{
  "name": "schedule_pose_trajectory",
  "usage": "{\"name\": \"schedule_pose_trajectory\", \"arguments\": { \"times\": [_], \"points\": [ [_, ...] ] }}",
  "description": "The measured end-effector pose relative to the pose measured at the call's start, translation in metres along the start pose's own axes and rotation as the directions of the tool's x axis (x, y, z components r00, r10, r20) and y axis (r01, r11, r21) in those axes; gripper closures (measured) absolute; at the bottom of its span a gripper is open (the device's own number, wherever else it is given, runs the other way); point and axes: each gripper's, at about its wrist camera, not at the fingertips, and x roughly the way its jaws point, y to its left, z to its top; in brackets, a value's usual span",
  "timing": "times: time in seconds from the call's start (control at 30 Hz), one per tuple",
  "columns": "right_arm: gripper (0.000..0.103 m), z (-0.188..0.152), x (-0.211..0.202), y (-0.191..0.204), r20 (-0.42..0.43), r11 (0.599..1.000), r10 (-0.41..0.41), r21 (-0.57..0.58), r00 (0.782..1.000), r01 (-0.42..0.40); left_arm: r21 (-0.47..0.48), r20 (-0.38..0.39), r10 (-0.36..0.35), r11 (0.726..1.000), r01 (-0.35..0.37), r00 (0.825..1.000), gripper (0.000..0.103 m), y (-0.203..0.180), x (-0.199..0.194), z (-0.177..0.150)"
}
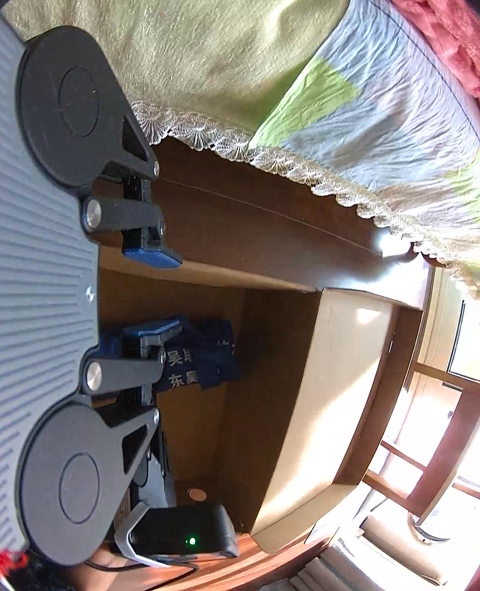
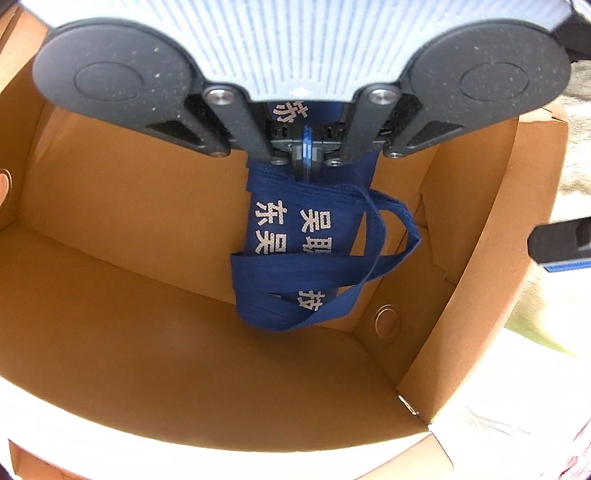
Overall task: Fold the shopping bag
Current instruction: 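Lower the bundle onto the box floor and press it flat with the right gripper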
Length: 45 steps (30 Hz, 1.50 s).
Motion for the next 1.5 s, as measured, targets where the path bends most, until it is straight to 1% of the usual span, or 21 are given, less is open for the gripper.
{"name": "schedule_pose_trajectory", "arguments": {
  "times": [0.17,0.23,0.3,0.33,0.4,0.43,0.47,0.57,0.73,0.8,0.93,1.03,1.13,1.3,1.33,1.4,1.43,1.47,1.5],
  "points": [
    [0.103,0.001,-0.002,-0.008,0.001,0.996,0.034,0.081,0.999,-0.034,-0.005,0.000,0.027,1.000,-0.027,1.000,0.065,0.017,0.017,0.005],
    [0.103,0.001,-0.002,-0.014,-0.002,0.992,0.060,0.116,0.998,-0.059,-0.006,-0.041,0.023,1.000,-0.023,0.999,0.065,0.021,0.025,0.004],
    [0.103,0.002,-0.001,-0.019,-0.006,0.985,0.086,0.149,0.996,-0.084,0.011,-0.063,0.039,0.999,-0.038,0.997,0.065,0.021,0.032,0.004],
    [0.103,0.002,-0.001,-0.024,-0.004,0.979,0.105,0.176,0.994,-0.103,0.019,-0.074,0.036,0.999,-0.035,0.997,0.068,0.020,0.037,0.005],
    [0.103,0.001,-0.001,-0.031,0.005,0.965,0.139,0.223,0.990,-0.136,0.029,-0.097,0.024,0.999,-0.021,0.995,0.069,0.019,0.044,0.005],
    [0.103,-0.001,-0.001,-0.035,0.012,0.956,0.155,0.251,0.988,-0.153,0.030,-0.108,0.015,0.999,-0.012,0.994,0.082,0.018,0.048,0.005],
    [0.103,-0.002,-0.001,-0.036,0.018,0.949,0.163,0.271,0.987,-0.161,0.031,-0.118,0.007,1.000,-0.003,0.993,0.083,0.017,0.051,0.004],
    [0.103,-0.005,-0.002,-0.036,0.036,0.936,0.173,0.307,0.984,-0.175,0.059,-0.119,0.021,0.998,-0.014,0.993,0.083,0.010,0.051,0.003],
    [0.103,-0.004,0.002,-0.026,0.064,0.906,0.217,0.358,0.974,-0.225,0.033,-0.121,0.009,0.999,-0.005,0.993,0.083,0.012,0.051,0.001],
    [0.103,-0.002,0.005,-0.020,0.072,0.903,0.230,0.355,0.970,-0.241,0.021,-0.121,0.003,1.000,-0.001,0.993,0.083,0.013,0.051,0.001],
    [0.103,-0.003,0.011,-0.020,0.098,0.841,0.272,0.459,0.957,-0.286,-0.002,-0.123,-0.008,1.000,0.007,0.992,0.083,0.015,0.050,-0.001],
    [0.103,-0.008,0.015,-0.022,0.127,0.772,0.293,0.554,0.948,-0.313,-0.001,-0.124,-0.001,1.000,0.001,0.992,0.083,0.015,0.052,0.000],
    [0.103,-0.013,0.020,-0.018,0.144,0.686,0.324,0.645,0.935,-0.337,0.004,-0.125,0.004,1.000,-0.004,0.992,0.083,0.015,0.053,0.000],
    [0.103,-0.017,0.034,-0.004,0.162,0.519,0.392,0.774,0.905,-0.364,0.006,-0.124,0.005,1.000,-0.005,0.992,0.083,0.015,0.054,-0.001],
    [0.103,-0.018,0.036,-0.001,0.166,0.492,0.401,0.791,0.901,-0.365,0.009,-0.124,0.007,1.000,-0.006,0.992,0.083,0.015,0.054,-0.001],
    [0.103,-0.015,0.037,0.003,0.162,0.498,0.397,0.789,0.903,-0.360,-0.001,-0.124,0.002,1.000,-0.003,0.992,0.083,0.017,0.054,-0.001],
    [0.103,-0.013,0.036,0.003,0.157,0.507,0.400,0.783,0.903,-0.361,-0.006,-0.123,0.000,1.000,-0.001,0.992,0.083,0.018,0.054,0.000],
    [0.103,-0.011,0.035,0.004,0.152,0.519,0.403,0.774,0.902,-0.362,-0.010,-0.124,-0.001,1.000,0.000,0.992,0.083,0.018,0.055,0.000],
    [0.103,-0.009,0.032,0.003,0.147,0.544,0.403,0.756,0.903,-0.365,-0.011,-0.125,-0.002,1.000,0.000,0.992,0.083,0.018,0.056,0.000]
  ]
}}
